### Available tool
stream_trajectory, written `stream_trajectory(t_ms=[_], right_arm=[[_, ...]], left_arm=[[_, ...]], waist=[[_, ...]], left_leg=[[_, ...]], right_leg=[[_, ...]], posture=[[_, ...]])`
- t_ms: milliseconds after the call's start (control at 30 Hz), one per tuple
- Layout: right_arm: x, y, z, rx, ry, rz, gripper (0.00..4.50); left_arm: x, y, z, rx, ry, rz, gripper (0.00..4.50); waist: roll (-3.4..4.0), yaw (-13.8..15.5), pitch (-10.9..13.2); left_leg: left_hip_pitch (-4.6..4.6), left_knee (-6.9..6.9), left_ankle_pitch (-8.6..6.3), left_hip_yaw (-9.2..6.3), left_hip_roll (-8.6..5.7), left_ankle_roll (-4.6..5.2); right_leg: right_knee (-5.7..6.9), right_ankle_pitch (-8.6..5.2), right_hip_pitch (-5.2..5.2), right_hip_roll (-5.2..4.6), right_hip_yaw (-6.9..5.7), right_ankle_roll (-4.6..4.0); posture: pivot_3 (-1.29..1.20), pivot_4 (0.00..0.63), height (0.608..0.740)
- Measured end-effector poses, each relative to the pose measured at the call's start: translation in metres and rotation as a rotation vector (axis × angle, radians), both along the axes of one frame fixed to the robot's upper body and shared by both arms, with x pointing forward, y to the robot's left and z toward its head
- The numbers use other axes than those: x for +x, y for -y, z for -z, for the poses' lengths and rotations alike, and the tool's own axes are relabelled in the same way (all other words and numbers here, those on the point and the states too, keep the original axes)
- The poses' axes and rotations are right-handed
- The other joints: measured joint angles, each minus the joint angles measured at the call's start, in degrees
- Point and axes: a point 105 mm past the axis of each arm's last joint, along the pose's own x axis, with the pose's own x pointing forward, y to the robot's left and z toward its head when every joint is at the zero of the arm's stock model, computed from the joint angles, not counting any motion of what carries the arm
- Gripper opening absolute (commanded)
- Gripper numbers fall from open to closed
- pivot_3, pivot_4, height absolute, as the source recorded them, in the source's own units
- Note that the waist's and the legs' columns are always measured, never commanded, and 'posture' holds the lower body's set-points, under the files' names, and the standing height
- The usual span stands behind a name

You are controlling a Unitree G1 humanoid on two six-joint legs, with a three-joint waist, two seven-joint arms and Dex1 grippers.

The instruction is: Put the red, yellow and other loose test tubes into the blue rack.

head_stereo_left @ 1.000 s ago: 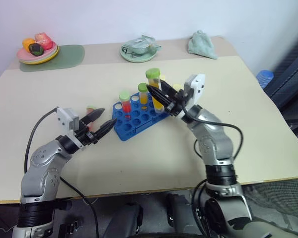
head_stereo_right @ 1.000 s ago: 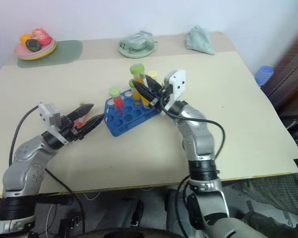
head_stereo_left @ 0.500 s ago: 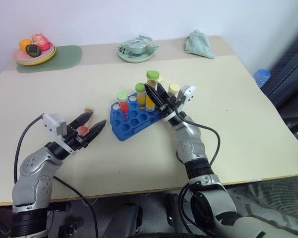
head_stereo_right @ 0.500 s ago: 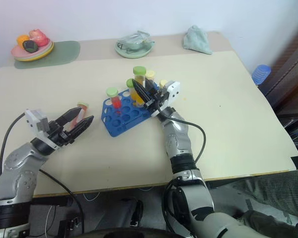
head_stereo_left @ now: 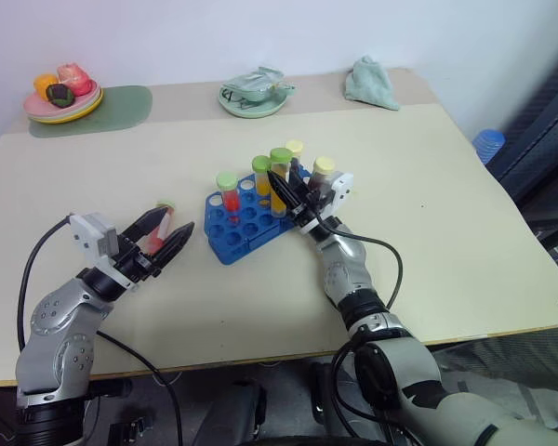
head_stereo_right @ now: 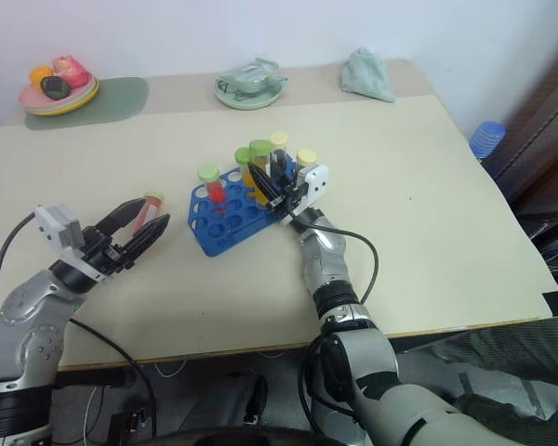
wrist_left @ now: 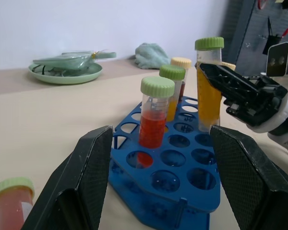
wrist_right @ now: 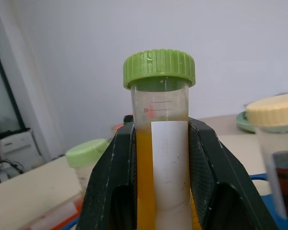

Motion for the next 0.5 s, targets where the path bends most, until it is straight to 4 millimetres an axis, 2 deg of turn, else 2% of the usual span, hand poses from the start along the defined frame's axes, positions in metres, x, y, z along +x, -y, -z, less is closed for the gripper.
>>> stream_trajectory(t_ms=[200,500], right_arm=[[0.002,0.004,0.003,-0.009,0.007,0.022,0.80],[-0.002,0.007,0.004,-0.035,0.063,0.055,0.80]], left_arm=[[-0.009,0.005,0.001,0.019,-0.002,0.078,3.27],[-0.024,0.026,0.005,0.095,-0.033,0.264,3.27]], waist=[[0.01,0.0,0.0],[0.01,0.1,0.0]], left_leg=[[0.01,0.00,-0.01,0.01,0.11,-0.08],[0.03,0.00,-0.01,0.01,0.11,-0.08]], right_leg=[[0.00,0.03,-0.01,0.04,0.00,-0.06],[-0.01,0.03,0.01,0.09,0.00,-0.06]], posture=[[0.00,0.150,0.740],[0.00,0.150,0.740]])
